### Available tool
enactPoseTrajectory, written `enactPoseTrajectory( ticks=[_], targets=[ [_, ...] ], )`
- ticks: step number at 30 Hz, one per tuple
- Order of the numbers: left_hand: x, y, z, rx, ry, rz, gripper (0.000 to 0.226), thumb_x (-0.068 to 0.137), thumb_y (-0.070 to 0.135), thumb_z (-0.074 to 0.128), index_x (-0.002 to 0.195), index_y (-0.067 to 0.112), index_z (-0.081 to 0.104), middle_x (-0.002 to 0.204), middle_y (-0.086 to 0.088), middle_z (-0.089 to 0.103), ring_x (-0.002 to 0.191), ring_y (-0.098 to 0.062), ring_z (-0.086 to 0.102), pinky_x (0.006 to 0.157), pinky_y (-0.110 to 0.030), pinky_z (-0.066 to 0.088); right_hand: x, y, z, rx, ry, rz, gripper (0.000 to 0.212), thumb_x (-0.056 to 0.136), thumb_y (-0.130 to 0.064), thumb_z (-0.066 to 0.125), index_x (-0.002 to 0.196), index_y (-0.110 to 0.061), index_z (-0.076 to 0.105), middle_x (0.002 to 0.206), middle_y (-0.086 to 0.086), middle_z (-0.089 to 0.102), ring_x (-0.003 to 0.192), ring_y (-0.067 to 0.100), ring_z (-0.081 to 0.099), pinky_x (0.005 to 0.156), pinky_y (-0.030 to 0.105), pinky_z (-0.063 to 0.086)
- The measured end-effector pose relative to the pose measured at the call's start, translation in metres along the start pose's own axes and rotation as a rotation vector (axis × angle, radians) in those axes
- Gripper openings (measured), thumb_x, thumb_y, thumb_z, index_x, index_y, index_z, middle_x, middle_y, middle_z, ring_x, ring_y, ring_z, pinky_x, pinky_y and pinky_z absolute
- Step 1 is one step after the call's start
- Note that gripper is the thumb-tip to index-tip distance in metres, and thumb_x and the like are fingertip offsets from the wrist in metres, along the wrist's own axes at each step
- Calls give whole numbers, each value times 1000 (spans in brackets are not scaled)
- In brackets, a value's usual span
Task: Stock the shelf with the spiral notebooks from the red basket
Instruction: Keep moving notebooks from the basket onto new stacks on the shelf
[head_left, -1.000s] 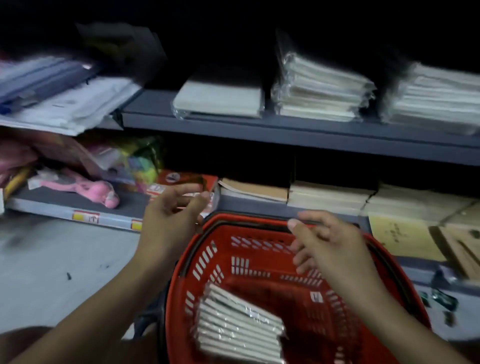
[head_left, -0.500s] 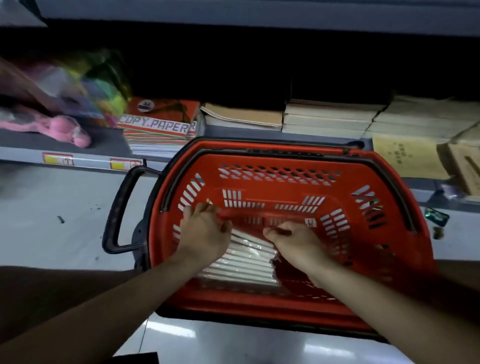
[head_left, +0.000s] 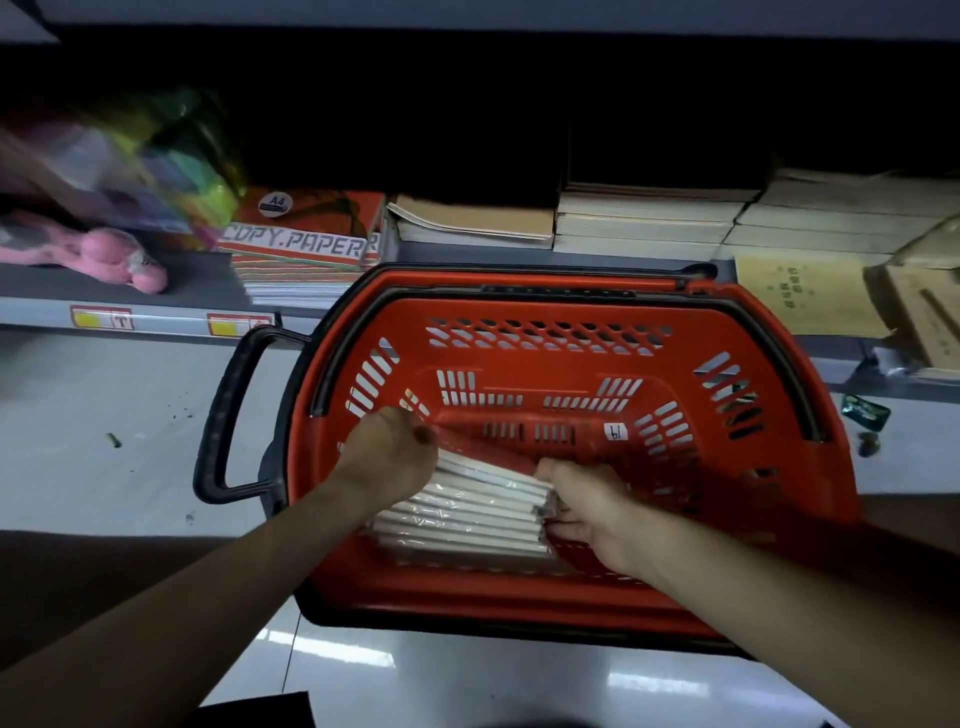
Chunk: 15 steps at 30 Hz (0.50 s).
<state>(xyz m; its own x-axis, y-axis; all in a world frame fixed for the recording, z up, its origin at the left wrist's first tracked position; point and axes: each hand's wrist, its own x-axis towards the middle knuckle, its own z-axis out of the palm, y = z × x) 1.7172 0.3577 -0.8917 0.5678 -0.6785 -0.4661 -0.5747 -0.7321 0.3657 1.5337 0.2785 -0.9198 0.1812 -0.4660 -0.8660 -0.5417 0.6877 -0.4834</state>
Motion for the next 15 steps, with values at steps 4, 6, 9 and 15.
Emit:
enactPoseTrajectory(
  ticks=[4, 6, 9, 15],
  targets=[
    [-30, -2, 0, -3, 194, 85, 34, 97, 21, 54, 69, 8, 68, 68, -10, 70, 76, -31, 70, 61, -22, 45, -13, 6, -1, 142, 44, 9, 17, 86, -11, 65, 98, -5, 74, 83, 8, 76, 71, 20, 69, 69, 31, 59],
    [-45, -5, -2, -139, 284, 102, 43, 95, 19, 60, 52, 14, 58, 58, -6, 65, 66, -22, 71, 52, -13, 39, -25, 11, -2, 229, 85, -11, 20, 86, -6, 66, 105, -2, 73, 96, 15, 77, 74, 23, 71, 60, 28, 58],
    [-70, -5, -10, -473, 281, -43, 34, 90, 17, 69, 57, 14, 66, 58, 6, 65, 57, 0, 63, 58, -6, 44, -51, 13, -10, 361, 104, -30, 23, 86, 4, 63, 108, 0, 70, 104, 17, 76, 79, 27, 73, 58, 29, 58],
    [-109, -12, -43, -1254, -162, -317, 23, 82, 9, 71, 103, 0, 67, 110, -8, 75, 103, -23, 69, 85, -37, 60, -118, -13, -28, 605, -15, -93, 17, 92, 17, 50, 84, 5, 58, 112, 26, 64, 86, 33, 65, 76, 38, 55]
  ],
)
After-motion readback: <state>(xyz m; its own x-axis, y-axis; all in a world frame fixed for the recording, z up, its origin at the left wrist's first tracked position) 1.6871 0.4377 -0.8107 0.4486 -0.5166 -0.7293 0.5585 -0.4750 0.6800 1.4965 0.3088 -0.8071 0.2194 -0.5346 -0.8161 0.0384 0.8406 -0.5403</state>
